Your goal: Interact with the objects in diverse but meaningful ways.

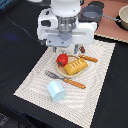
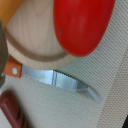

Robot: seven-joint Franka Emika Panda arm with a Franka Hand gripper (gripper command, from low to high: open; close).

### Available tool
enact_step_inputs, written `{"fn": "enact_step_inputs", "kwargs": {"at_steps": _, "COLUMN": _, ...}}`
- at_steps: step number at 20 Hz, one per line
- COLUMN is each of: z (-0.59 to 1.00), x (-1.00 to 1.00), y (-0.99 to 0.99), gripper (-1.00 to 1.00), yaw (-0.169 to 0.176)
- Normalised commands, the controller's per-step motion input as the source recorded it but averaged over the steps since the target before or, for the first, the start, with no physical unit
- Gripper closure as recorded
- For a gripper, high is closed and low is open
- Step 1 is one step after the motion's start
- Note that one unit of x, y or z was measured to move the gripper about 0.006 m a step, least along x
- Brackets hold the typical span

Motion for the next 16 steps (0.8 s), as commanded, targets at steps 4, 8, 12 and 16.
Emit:
{"fn": "enact_step_inputs", "kwargs": {"at_steps": 4, "z": -0.28, "x": -0.22, "y": -0.04, "gripper": -1.0, "yaw": -0.011}}
{"fn": "enact_step_inputs", "kwargs": {"at_steps": 8, "z": -0.21, "x": -0.2, "y": 0.0, "gripper": -1.0, "yaw": -0.009}}
{"fn": "enact_step_inputs", "kwargs": {"at_steps": 12, "z": -0.13, "x": -0.1, "y": 0.0, "gripper": -1.0, "yaw": -0.022}}
{"fn": "enact_step_inputs", "kwargs": {"at_steps": 16, "z": -0.13, "x": -0.06, "y": 0.0, "gripper": -1.0, "yaw": -0.022}}
